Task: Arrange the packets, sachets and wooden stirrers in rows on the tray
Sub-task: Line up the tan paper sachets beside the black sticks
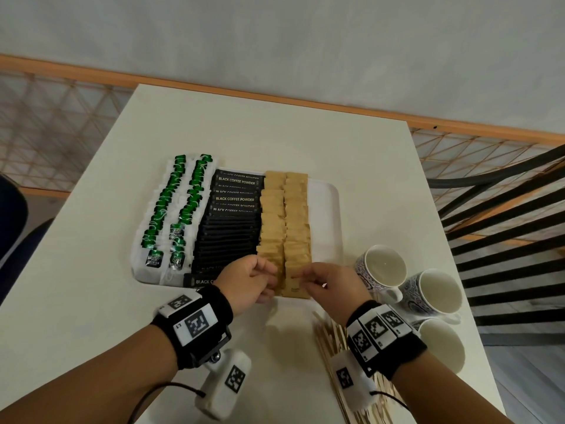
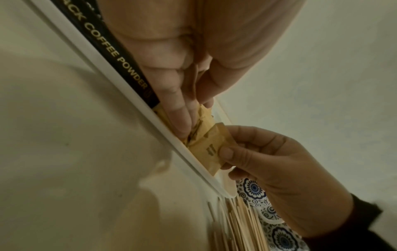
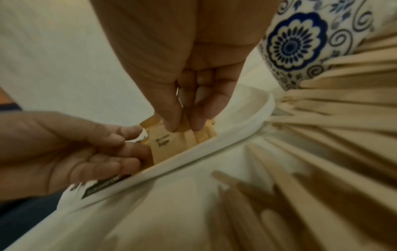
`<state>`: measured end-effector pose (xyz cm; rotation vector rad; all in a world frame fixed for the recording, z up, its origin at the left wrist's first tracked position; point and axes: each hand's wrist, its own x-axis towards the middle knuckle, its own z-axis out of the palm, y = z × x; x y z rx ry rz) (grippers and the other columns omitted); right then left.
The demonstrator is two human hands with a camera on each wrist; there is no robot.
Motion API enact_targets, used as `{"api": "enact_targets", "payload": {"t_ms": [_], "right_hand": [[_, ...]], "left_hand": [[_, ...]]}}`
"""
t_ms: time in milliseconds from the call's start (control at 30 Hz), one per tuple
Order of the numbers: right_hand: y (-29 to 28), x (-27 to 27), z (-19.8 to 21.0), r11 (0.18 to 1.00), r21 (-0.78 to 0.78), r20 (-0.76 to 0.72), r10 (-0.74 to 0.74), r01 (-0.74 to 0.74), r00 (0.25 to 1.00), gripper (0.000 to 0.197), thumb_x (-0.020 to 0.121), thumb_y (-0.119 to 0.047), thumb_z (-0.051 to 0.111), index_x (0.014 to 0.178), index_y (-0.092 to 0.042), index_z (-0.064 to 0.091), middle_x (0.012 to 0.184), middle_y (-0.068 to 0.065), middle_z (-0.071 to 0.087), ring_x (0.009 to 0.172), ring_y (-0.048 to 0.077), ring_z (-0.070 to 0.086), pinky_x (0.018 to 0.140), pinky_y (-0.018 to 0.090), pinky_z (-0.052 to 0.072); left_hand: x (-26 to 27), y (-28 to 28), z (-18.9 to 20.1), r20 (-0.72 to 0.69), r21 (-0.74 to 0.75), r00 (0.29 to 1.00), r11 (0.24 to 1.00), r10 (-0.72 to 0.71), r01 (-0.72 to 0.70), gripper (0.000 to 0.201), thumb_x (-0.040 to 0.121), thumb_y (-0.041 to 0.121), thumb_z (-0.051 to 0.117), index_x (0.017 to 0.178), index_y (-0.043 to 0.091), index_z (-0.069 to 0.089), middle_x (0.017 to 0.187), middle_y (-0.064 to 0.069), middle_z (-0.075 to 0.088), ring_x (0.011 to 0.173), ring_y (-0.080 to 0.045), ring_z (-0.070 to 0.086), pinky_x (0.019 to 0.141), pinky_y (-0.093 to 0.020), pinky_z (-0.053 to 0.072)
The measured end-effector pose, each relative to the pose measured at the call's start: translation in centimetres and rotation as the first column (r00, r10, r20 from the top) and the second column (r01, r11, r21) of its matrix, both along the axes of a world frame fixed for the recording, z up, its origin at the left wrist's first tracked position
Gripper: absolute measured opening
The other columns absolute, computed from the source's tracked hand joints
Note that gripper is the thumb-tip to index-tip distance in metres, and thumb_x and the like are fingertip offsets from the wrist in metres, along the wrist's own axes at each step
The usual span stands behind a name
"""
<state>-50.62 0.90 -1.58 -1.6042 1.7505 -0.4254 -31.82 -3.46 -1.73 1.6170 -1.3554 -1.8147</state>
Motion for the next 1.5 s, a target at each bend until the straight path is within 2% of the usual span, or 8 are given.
{"api": "enact_targets", "payload": {"t_ms": [133,333,533,833,1067,1267,1367,1500], "right_hand": [[-0.6,0.1,-0.4,0.997,-0.041,-0.106,0.059,-0.064,0.993,0.026,0.09,-0.022,0.059,0.11,-0.035,0.068,0.1,-0.01,0.062,0.089,0.007,0.059,0.086,0.024,0.049],[-0.5,0.1,-0.9,0.992,-0.108,-0.074,-0.078,0.07,0.994,0.046,0.084,-0.027,0.067,0.127,-0.033,0.053,0.109,-0.012,0.044,0.086,0.005,0.056,0.084,0.026,0.052],[-0.5,0.2,-1.2,0.974,-0.014,0.057,-0.224,0.225,0.973,0.077,0.078,-0.019,0.075,0.139,-0.031,0.03,0.113,-0.007,0.049,0.084,0.004,0.058,0.081,0.028,0.054],[-0.5,0.2,-1.4,0.971,0.06,0.097,-0.235,0.23,0.967,0.077,0.08,-0.021,0.073,0.14,-0.031,0.027,0.097,-0.009,0.056,0.08,0.005,0.061,0.076,0.026,0.055],[-0.8,0.6,-0.9,0.968,0.046,0.132,-0.249,0.245,0.96,0.072,0.084,-0.02,0.064,0.142,-0.03,0.022,0.114,-0.008,0.053,0.083,0.001,0.06,0.067,0.013,0.047],[-1.0,0.4,-1.2,0.968,0.053,0.115,-0.251,0.246,0.961,0.07,0.087,-0.015,0.058,0.144,-0.03,0.019,0.114,-0.01,0.049,0.083,0.004,0.059,0.069,0.023,0.053],[-1.1,0.4,-1.4,0.969,0.057,0.097,-0.247,0.242,0.964,0.069,0.088,-0.013,0.056,0.144,-0.031,0.019,0.115,-0.01,0.047,0.079,0.005,0.059,0.068,0.023,0.053],[-1.1,0.5,-1.5,0.966,0.054,0.069,-0.257,0.254,0.964,0.068,0.087,-0.008,0.052,0.143,-0.03,0.021,0.119,-0.008,0.047,0.076,0.006,0.06,0.075,0.026,0.054]], "left_hand": [[0.4,0.0,0.1,0.002,-0.032,1.0,0.999,0.015,-0.015,0.022,0.093,-0.003,0.045,0.09,0.013,0.06,0.096,-0.015,0.068,0.076,-0.02,0.065,0.068,-0.026,0.057],[1.8,-0.3,0.3,0.073,-0.193,0.993,0.978,0.089,-0.073,0.025,0.09,-0.002,0.051,0.091,0.022,0.059,0.084,-0.002,0.06,0.078,-0.017,0.06,0.078,-0.034,0.054],[2.0,-0.3,0.1,0.099,-0.216,0.989,0.973,0.11,-0.087,0.031,0.091,0.003,0.054,0.115,0.022,0.048,0.112,0.001,0.055,0.096,-0.008,0.055,0.077,-0.017,0.043],[1.6,0.0,-0.3,0.066,-0.19,0.994,0.979,0.088,-0.074,0.034,0.09,0.003,0.054,0.115,0.026,0.047,0.117,0.003,0.055,0.098,-0.001,0.055,0.076,-0.015,0.044],[1.6,-0.8,0.2,0.09,-0.229,0.992,0.971,0.087,-0.064,0.034,0.091,0.006,0.053,0.118,0.026,0.047,0.119,0.006,0.054,0.104,-0.007,0.056,0.088,-0.023,0.044],[1.2,-1.2,0.3,0.073,-0.213,0.995,0.976,0.07,-0.053,0.035,0.091,0.005,0.053,0.12,0.025,0.05,0.118,0.007,0.056,0.103,-0.004,0.056,0.085,-0.018,0.043],[1.2,-1.2,0.4,0.068,-0.213,0.996,0.976,0.054,-0.038,0.033,0.091,0.004,0.052,0.116,0.027,0.051,0.118,0.007,0.057,0.106,-0.007,0.056,0.094,-0.024,0.044],[2.0,-1.8,0.7,0.077,-0.258,0.991,0.962,0.113,-0.09,0.03,0.09,0.002,0.054,0.103,0.03,0.055,0.108,0.006,0.061,0.099,-0.008,0.058,0.092,-0.029,0.047]]}}
